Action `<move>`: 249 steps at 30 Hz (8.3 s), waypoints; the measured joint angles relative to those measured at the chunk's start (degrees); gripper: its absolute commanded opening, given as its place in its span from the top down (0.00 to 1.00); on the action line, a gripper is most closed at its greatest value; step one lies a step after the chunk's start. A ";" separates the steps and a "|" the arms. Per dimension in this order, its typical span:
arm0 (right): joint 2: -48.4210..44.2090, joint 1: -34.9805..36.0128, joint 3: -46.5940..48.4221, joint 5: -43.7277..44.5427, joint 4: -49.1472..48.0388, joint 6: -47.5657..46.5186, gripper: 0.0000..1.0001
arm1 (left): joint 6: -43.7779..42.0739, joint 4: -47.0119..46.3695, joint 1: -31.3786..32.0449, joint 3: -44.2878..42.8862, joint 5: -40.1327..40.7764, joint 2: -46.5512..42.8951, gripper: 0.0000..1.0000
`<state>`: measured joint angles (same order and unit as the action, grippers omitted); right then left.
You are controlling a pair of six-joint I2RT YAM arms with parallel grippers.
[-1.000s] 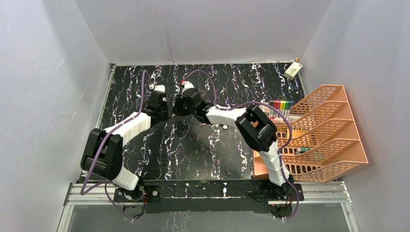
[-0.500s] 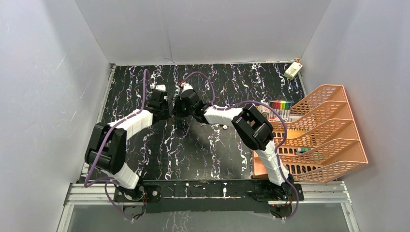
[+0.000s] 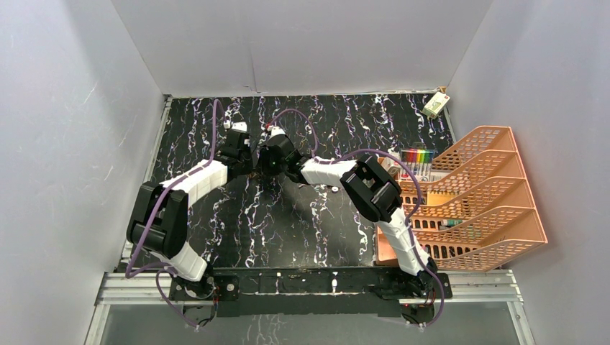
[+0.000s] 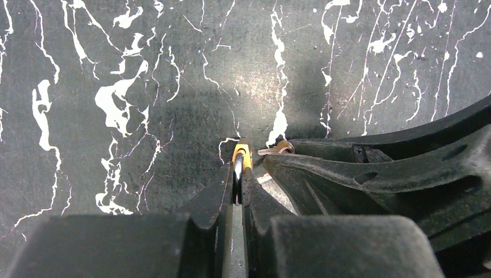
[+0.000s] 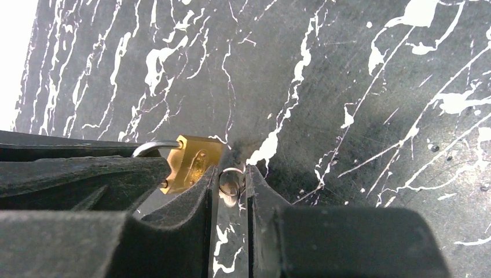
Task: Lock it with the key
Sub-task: Place the key at the center of the board, then pick up the lock from the center of the board, then lock the lock.
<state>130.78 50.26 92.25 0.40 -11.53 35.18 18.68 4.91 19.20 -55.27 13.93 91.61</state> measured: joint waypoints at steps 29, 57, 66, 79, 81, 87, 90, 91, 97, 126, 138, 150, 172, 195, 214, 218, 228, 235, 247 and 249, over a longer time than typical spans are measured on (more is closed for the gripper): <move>0.20 -0.15 0.00 -0.09 0.68 -1.55 0.89 | -1.16 2.60 -0.02 -2.91 0.20 2.69 0.65; -2.84 -1.95 -4.46 2.49 1.20 -5.20 0.46 | -6.58 2.64 -0.98 -5.51 -8.02 -10.14 0.02; -14.27 -4.17 -14.01 7.08 2.40 -8.68 0.02 | -15.80 6.95 -5.33 -9.33 -29.14 -14.78 0.02; -24.50 -4.50 -16.00 22.56 20.50 -6.49 0.03 | -33.27 25.90 -5.97 -15.39 -66.23 -14.67 0.02; -24.44 -4.50 -16.04 23.23 23.17 -5.62 0.03 | -34.12 27.06 -5.97 -15.74 -68.30 -14.32 0.02; -24.46 -4.52 -16.06 26.32 28.46 -3.87 0.01 | -29.31 19.30 -5.99 -13.00 -62.14 -16.13 0.02; -24.81 -5.20 -16.46 26.49 30.47 -3.43 0.01 | -27.12 15.89 -5.97 -10.58 -56.72 -18.14 0.02; -25.24 -5.81 -17.00 26.10 30.91 -3.23 0.01 | -26.58 15.26 -5.97 -10.21 -55.49 -18.53 0.02; -29.05 -12.26 -22.60 26.03 33.62 -2.12 0.02 | -24.70 12.17 -5.99 -9.18 -50.77 -19.56 0.02; -23.69 -12.66 -23.69 20.76 32.54 -2.43 0.23 | -24.02 12.07 -5.99 -8.83 -48.85 -19.63 0.02; -22.99 -12.66 -22.99 20.04 32.00 -3.32 0.69 | -24.06 12.26 -5.99 -8.83 -48.81 -19.63 0.02; -34.38 -12.63 -28.41 1.42 31.21 -16.52 0.69 | -24.61 10.56 -6.01 -6.88 -55.82 -21.99 0.02; -56.30 -13.05 -27.45 -60.59 23.30 -16.85 0.66 | -20.94 -5.33 -2.56 -1.84 -92.80 -25.46 0.43; -55.65 -12.96 -27.08 -61.86 19.15 -13.73 0.59 | -20.83 -5.95 0.02 -1.88 -92.37 -23.61 1.00; -70.99 -13.18 -29.86 -28.79 16.72 -20.06 0.02 | 7.50 -47.06 0.20 14.43 -70.55 -27.67 1.00; -80.56 -13.11 -39.98 -27.45 4.22 -20.46 0.02 | 15.19 -59.45 0.22 15.91 -65.96 -27.63 1.00; -78.55 -13.11 -54.77 -36.98 -25.44 -24.20 0.02 | 28.72 -79.03 0.33 14.01 -64.85 -25.59 1.00; -75.03 -13.11 -52.24 -42.05 -33.64 -25.99 0.05 | 31.10 -82.23 0.44 12.37 -66.31 -25.62 1.00; -69.26 -13.11 -47.84 -45.68 -36.37 -24.65 0.14 | 31.67 -82.77 0.44 11.93 -67.36 -25.62 1.00; -68.67 -13.11 -47.28 -45.86 -36.57 -24.52 0.17 | 31.74 -82.79 0.44 11.74 -67.41 -25.62 1.00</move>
<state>62.11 37.15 44.97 -45.45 -48.10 10.66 50.41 -77.89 19.64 -43.53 -53.47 66.00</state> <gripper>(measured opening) 0.863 0.048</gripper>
